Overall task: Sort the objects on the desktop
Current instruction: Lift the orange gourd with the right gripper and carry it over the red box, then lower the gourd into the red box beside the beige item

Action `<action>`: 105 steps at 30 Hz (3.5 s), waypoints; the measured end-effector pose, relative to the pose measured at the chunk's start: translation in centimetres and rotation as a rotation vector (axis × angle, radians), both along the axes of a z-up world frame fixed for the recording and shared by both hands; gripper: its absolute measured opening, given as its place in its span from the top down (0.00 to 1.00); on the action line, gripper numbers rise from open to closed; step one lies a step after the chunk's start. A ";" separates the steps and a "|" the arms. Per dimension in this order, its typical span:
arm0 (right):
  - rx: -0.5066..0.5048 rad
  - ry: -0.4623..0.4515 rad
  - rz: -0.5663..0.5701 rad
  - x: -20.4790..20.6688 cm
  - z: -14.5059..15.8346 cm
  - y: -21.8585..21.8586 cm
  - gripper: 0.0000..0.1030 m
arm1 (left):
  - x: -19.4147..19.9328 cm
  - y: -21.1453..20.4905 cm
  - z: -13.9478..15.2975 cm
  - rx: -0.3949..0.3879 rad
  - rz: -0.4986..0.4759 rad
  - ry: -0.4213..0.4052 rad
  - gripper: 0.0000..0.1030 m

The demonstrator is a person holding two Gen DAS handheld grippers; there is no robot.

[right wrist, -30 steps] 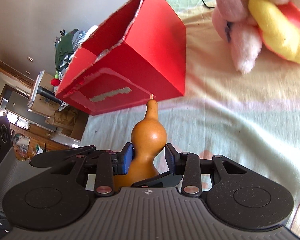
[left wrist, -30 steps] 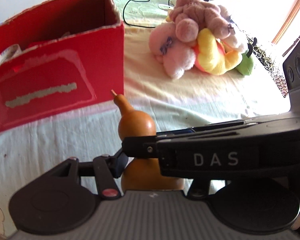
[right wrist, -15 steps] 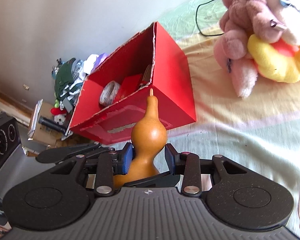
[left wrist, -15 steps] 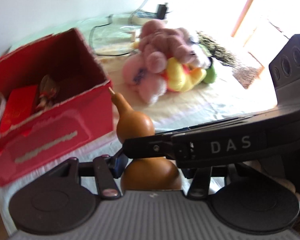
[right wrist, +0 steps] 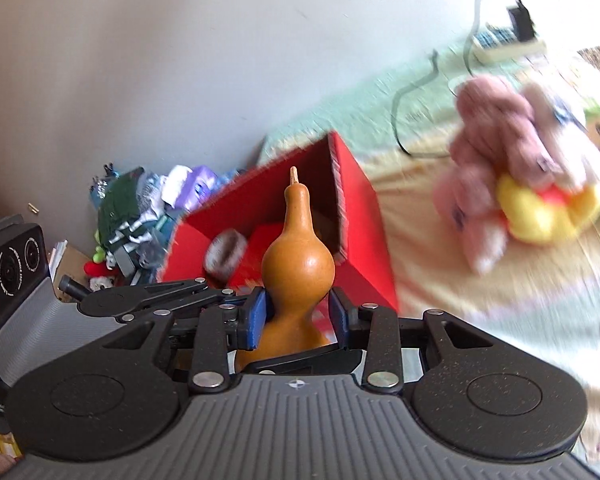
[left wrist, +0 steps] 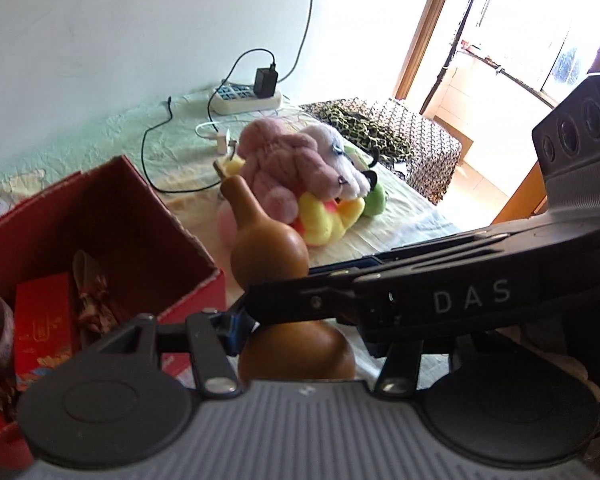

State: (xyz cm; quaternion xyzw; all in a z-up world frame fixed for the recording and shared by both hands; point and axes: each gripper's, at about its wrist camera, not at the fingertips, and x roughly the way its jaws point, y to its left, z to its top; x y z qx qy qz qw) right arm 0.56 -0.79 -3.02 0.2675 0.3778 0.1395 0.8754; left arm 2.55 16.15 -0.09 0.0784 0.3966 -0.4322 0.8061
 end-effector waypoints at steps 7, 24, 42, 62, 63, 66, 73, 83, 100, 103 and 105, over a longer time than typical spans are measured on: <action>-0.024 -0.049 0.062 4.4 1.1 2.1 0.64 | 3.5 2.6 1.3 -0.018 0.062 -0.024 0.47; -0.079 0.043 0.131 12.1 0.6 4.1 0.64 | 11.3 4.3 -0.6 -0.035 0.139 0.077 0.48; -0.209 0.173 0.196 20.1 3.2 5.3 0.66 | 17.7 3.1 1.5 0.062 0.044 0.023 0.41; -0.463 0.477 0.348 23.0 -5.2 9.3 0.68 | 19.8 3.6 -9.7 0.063 -0.076 0.363 0.42; -0.475 0.493 0.356 23.1 -5.3 9.5 0.68 | 19.6 3.7 -9.7 0.064 -0.099 0.370 0.40; -0.520 0.538 0.390 23.4 -5.7 10.0 0.68 | 19.3 3.5 -10.1 0.087 -0.160 0.379 0.39; -0.601 0.628 0.408 24.7 -6.5 11.1 0.71 | 19.9 4.0 -10.7 0.067 -0.159 0.413 0.28; -0.631 0.623 0.403 25.0 -6.4 11.4 0.74 | 19.9 3.7 -10.9 0.114 -0.125 0.362 0.17; -0.629 0.398 0.357 23.4 -5.5 10.8 0.71 | 19.0 3.5 -10.2 0.168 -0.062 0.228 0.19; -0.624 0.353 0.335 23.2 -5.4 10.4 0.70 | 18.7 3.3 -10.2 0.181 -0.057 0.210 0.19; -0.626 0.318 0.324 22.6 -5.1 10.2 0.69 | 18.4 3.1 -10.2 0.193 -0.060 0.196 0.19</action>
